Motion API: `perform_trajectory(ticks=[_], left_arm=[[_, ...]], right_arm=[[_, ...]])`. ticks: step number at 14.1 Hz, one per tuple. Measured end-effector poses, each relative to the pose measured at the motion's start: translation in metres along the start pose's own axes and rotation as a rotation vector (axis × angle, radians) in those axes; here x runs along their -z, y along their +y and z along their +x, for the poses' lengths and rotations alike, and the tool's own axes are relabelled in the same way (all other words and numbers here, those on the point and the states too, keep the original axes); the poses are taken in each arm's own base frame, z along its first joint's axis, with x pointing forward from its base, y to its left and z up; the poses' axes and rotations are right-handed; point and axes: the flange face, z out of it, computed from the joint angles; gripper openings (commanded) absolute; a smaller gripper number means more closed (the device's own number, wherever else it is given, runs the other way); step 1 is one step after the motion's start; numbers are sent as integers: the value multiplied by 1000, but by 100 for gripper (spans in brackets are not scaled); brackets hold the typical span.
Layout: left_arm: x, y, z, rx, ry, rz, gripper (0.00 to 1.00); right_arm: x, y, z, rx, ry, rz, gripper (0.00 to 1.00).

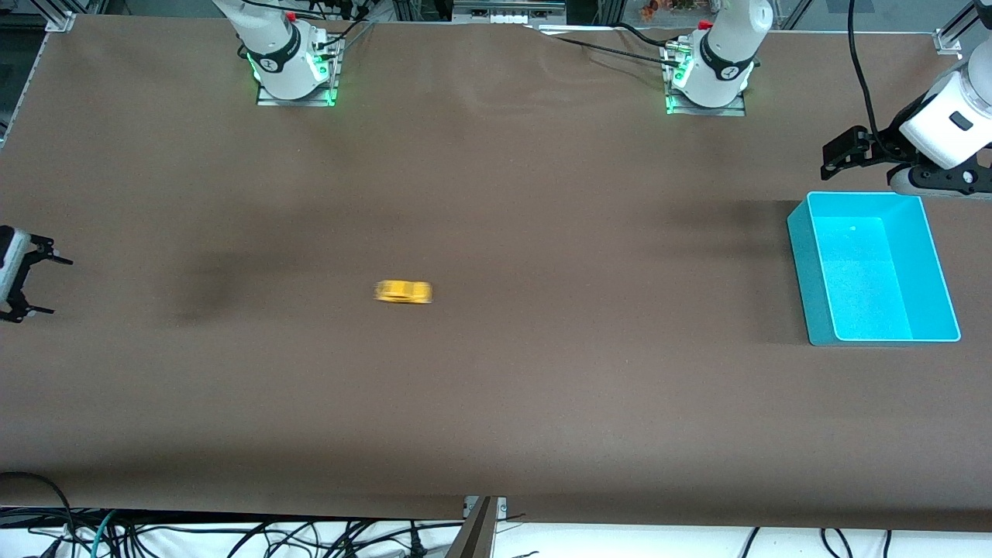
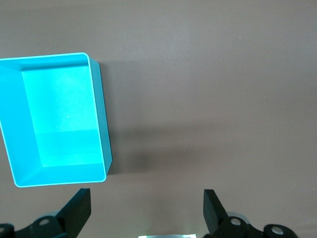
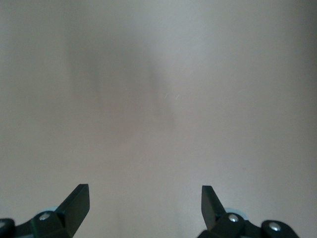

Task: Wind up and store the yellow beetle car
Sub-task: 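Open the right gripper, letting the car roll toward the cyan bin, then reach the left gripper down to the car beside the bin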

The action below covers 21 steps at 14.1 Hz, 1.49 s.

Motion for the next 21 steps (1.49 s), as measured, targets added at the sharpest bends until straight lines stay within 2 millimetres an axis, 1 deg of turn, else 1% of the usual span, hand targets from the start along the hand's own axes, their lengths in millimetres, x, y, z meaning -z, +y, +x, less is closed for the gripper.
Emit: perform_trajectory(ticks=[2, 3, 4, 7, 9, 11, 12, 15, 17, 19, 21], left_arm=[[0, 0, 0, 0, 0, 0, 100], [0, -1, 0, 2, 0, 0, 100], [0, -2, 0, 3, 0, -1, 100], [0, -2, 0, 3, 0, -1, 100], [0, -1, 0, 2, 0, 0, 100], [0, -1, 0, 2, 0, 0, 100], [0, -1, 0, 2, 0, 0, 100], [0, -1, 0, 2, 0, 0, 100], [0, -1, 0, 2, -1, 0, 100], [0, -1, 0, 2, -1, -1, 100], [-1, -1, 0, 2, -3, -1, 100]], right_arm=[[38, 8, 43, -155, 26, 8, 100], [53, 9, 63, -228, 33, 13, 100], [63, 9, 79, -302, 36, 18, 100], [71, 8, 122, -530, 38, 45, 100], [80, 2, 163, -677, 24, 59, 100], [97, -10, 201, -789, -14, 42, 100], [105, -17, 216, -840, -37, 32, 100], [125, -39, 255, -997, -79, 27, 100], [135, -56, 281, -1077, -107, 31, 100], [143, -71, 303, -1119, -123, 23, 100], [148, -85, 316, -1122, -139, 11, 100]])
